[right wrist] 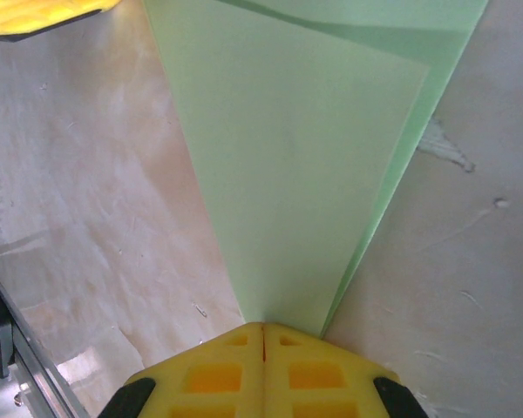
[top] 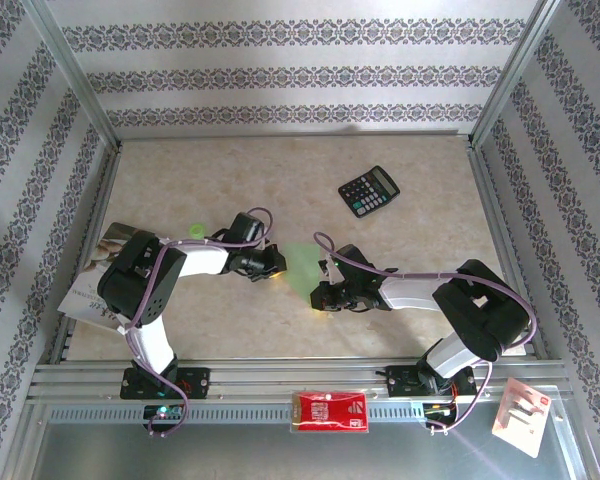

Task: Fold a paper plane with a square sheet of paper (pick it up from the middle)
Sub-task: Third fold the triangle at the center of the table.

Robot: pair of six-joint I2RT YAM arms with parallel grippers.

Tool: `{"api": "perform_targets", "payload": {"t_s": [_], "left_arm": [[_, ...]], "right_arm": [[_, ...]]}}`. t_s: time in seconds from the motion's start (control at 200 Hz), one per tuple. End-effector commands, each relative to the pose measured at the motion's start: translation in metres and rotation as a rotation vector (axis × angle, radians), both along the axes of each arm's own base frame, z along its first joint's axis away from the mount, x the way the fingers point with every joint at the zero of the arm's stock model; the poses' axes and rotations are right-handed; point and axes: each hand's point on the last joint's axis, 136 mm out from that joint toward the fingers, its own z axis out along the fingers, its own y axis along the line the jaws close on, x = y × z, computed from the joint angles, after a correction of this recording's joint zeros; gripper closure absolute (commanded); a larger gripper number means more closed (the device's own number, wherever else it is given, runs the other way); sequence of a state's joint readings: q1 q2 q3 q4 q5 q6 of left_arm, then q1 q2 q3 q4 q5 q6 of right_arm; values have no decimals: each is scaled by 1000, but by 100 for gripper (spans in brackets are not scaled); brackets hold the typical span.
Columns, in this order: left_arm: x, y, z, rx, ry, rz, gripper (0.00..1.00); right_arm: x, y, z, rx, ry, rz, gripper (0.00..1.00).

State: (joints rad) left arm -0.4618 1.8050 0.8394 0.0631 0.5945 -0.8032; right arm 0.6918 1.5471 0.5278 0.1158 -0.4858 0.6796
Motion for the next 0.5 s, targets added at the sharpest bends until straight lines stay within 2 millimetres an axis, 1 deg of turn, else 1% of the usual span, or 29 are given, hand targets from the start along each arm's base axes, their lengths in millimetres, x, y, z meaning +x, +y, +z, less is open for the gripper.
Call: {"api": "perform_targets", "payload": {"t_s": [0.0, 0.095, 0.165, 0.23, 0.31, 0.355, 0.37, 0.4, 0.44, 0.495], "left_arm": [[15, 36, -20, 123, -2, 76, 92], [23, 37, 0, 108, -50, 82, 90], [23, 35, 16, 87, -80, 81, 87], [19, 34, 29, 59, -97, 85, 82], [10, 33, 40, 33, -107, 86, 76], [4, 32, 45, 20, -115, 85, 74], [1, 32, 45, 19, -110, 85, 73], [-3, 30, 50, 4, -116, 81, 72], [-9, 29, 51, -10, -115, 79, 71], [-15, 28, 54, -30, -118, 83, 69]], "right_arm": [[-57, -62, -57, -289, 223, -25, 100], [-59, -61, -54, -279, 223, -17, 100], [-60, -59, -49, -268, 212, 1, 100], [-59, -53, -40, -232, 183, 29, 100], [-55, -40, -18, -157, 129, 74, 100], [-49, -32, -1, -114, 82, 92, 100], [-47, -29, 5, -99, 64, 99, 100], [-42, -24, 18, -69, 25, 110, 98], [-35, -20, 35, -34, -34, 113, 96], [-21, -18, 56, -6, -121, 79, 90]]}}
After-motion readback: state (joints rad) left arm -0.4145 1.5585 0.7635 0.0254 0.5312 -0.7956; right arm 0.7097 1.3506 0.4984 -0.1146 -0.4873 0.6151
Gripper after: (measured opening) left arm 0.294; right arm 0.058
